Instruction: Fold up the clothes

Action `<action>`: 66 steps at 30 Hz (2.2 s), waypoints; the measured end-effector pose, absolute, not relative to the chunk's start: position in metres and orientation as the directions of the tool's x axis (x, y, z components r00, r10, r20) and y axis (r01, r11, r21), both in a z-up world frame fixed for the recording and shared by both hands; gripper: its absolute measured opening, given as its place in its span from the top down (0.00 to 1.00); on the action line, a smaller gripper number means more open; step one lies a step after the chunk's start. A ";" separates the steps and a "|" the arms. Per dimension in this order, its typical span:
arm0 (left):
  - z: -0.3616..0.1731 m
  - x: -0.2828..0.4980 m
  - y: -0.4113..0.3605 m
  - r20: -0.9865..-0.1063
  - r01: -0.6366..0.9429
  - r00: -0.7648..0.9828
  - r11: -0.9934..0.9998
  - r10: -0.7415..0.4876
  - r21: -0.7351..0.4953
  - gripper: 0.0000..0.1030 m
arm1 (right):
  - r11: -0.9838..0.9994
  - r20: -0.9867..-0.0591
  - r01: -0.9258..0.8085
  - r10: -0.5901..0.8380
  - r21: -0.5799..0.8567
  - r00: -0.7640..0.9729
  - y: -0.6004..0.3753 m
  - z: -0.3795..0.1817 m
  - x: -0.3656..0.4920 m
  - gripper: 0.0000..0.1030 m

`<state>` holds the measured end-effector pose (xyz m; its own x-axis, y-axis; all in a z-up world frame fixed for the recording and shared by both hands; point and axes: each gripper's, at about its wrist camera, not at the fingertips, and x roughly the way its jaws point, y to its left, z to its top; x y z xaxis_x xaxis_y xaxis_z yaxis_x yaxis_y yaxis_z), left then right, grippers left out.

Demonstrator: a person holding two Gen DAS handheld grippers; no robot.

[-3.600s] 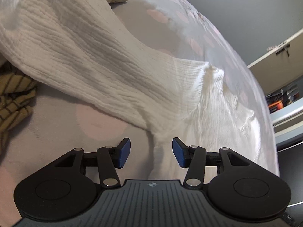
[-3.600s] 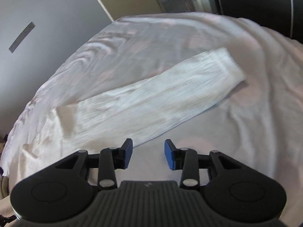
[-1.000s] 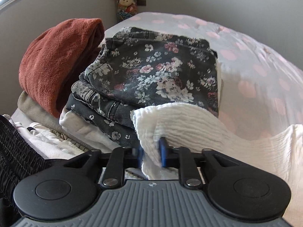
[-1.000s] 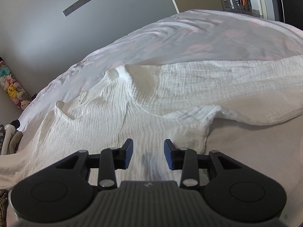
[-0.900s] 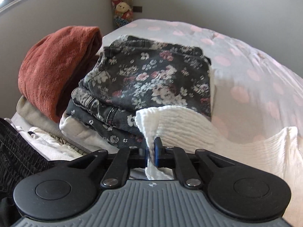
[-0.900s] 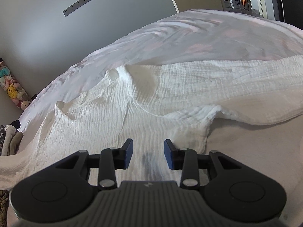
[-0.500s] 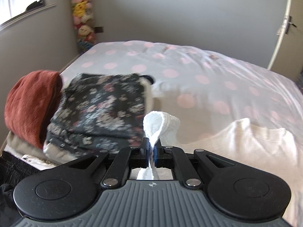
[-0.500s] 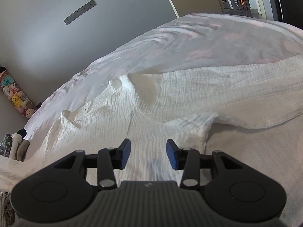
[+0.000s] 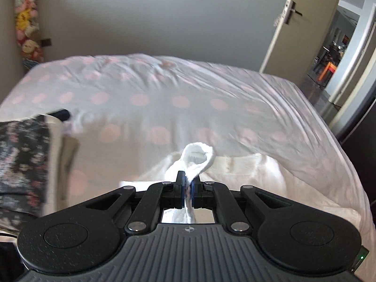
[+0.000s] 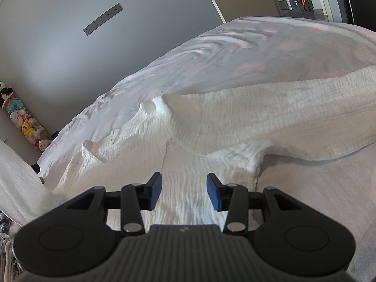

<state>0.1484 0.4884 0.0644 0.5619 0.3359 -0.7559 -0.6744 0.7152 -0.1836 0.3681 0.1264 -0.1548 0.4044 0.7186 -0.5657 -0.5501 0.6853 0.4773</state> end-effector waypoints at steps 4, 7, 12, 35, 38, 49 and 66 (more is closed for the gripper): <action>0.023 0.192 0.482 -0.789 -0.657 0.559 0.716 0.255 -0.234 0.97 | 0.682 -0.566 -0.549 0.722 0.483 0.399 0.126 -0.157 0.370 0.55; -0.010 0.220 0.477 -0.804 -0.647 0.557 0.716 0.207 -0.264 0.97 | 0.682 -0.572 -0.555 0.720 0.476 0.393 0.130 -0.160 0.370 0.55; -0.060 0.255 0.469 -0.827 -0.629 0.548 0.713 0.125 -0.309 0.97 | 0.681 -0.587 -0.569 0.715 0.461 0.380 0.136 -0.167 0.371 0.55; -0.069 0.126 0.462 -0.791 -0.623 0.530 0.773 0.305 -0.118 0.65 | 0.681 -0.590 -0.668 0.682 0.298 0.432 0.155 -0.165 0.352 0.59; -0.082 0.082 0.475 -0.797 -0.679 0.489 0.729 0.355 -0.092 0.65 | 0.659 -0.581 -0.702 0.693 0.270 0.427 0.161 -0.160 0.344 0.61; -0.114 0.060 0.564 -0.792 -0.731 0.522 0.644 0.316 -0.225 0.59 | 0.540 -0.596 -0.779 0.753 0.319 0.278 0.209 -0.140 0.341 0.61; -0.162 0.097 0.630 -0.727 -0.695 0.632 0.612 0.269 -0.378 0.98 | 0.510 -0.607 -0.697 0.783 0.504 0.134 0.324 -0.163 0.382 0.95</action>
